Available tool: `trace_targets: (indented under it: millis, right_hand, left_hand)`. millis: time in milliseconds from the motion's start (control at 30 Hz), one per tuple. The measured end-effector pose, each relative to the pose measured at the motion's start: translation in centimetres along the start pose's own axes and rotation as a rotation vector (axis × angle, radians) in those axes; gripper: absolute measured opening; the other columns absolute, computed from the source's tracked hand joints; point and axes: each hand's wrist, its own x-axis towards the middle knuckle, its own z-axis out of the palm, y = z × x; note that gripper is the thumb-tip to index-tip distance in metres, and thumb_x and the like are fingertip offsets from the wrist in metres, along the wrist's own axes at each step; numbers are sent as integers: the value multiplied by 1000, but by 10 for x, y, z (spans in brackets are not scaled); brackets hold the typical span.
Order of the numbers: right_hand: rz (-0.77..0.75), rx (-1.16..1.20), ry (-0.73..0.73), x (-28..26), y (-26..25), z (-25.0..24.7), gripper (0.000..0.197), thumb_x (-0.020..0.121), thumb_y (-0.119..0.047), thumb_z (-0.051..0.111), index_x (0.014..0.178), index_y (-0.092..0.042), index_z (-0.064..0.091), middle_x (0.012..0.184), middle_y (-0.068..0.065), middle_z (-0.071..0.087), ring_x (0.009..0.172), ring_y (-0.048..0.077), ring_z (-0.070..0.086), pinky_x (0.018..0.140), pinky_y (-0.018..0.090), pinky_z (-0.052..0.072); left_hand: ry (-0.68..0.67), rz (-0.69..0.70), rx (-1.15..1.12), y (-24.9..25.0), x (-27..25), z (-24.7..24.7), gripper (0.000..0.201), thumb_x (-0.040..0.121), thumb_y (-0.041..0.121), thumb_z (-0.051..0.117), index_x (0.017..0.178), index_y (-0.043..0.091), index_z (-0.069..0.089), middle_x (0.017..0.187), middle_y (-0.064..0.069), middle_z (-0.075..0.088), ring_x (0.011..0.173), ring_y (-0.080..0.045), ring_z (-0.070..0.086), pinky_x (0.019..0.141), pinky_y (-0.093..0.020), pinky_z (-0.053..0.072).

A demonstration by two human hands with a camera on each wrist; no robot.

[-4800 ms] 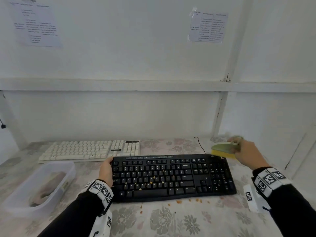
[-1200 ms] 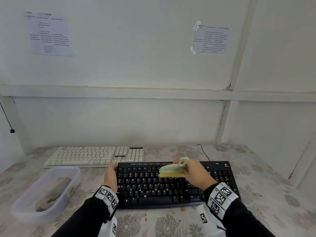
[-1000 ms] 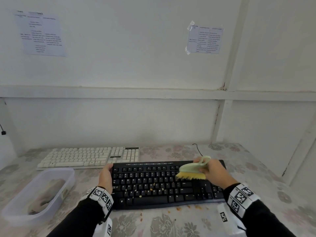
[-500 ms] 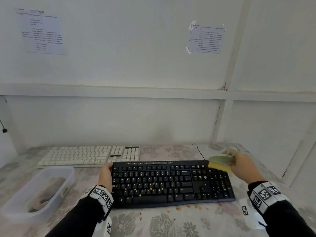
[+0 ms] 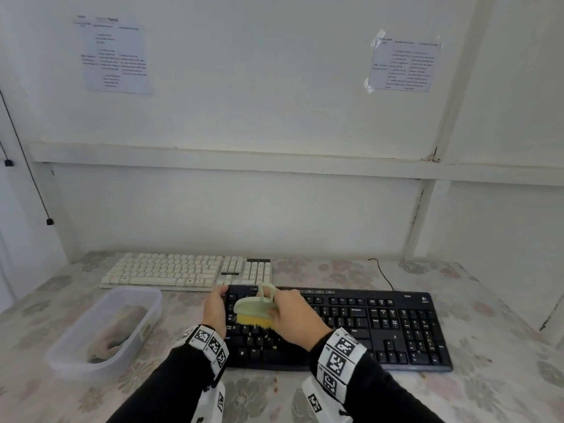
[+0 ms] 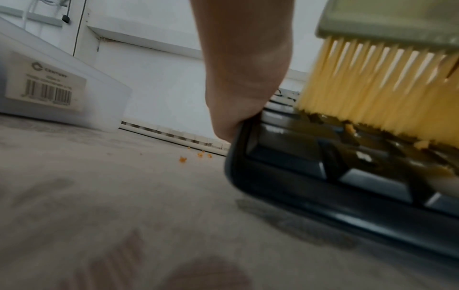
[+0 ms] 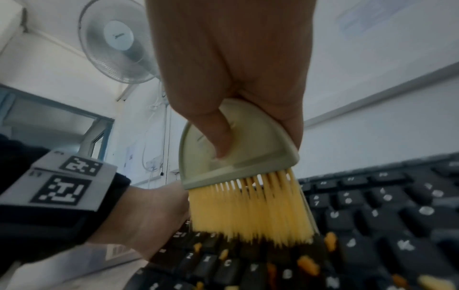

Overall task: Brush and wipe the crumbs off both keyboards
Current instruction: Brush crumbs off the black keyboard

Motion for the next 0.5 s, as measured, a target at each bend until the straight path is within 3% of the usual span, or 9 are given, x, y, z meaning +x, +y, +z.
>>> trace_targets:
  millis: [167,300,500]
  right_hand:
    - [87,-31,27,-11,32,-13,37,87,-3,50,121,-16,58,109,8,65,95,23,62,83,28,51]
    - [197,-15,55,-27,65,-33,41,86,1,48,118,-20,59,112,8,62,100,23,60,87,32,51]
    - [340,-94,114,-51,98,-63,33,87,-4,52,118,-16,57,111,9,60,105,24,58,89,31,47]
  left_hand:
    - [-51,-69,-1,-1,3,-2,35,92,31,42,86,6,65,76,-13,65,68,-30,60,63,-34,48]
    - [-58,-83,8,-1,1,-2,35,92,32,41,87,7,65,79,-13,65,75,-31,61,72,-38,49]
    - [-60,-93,9,1,0,-3,34,91,33,42,83,8,65,77,-12,65,73,-30,61,71,-38,49]
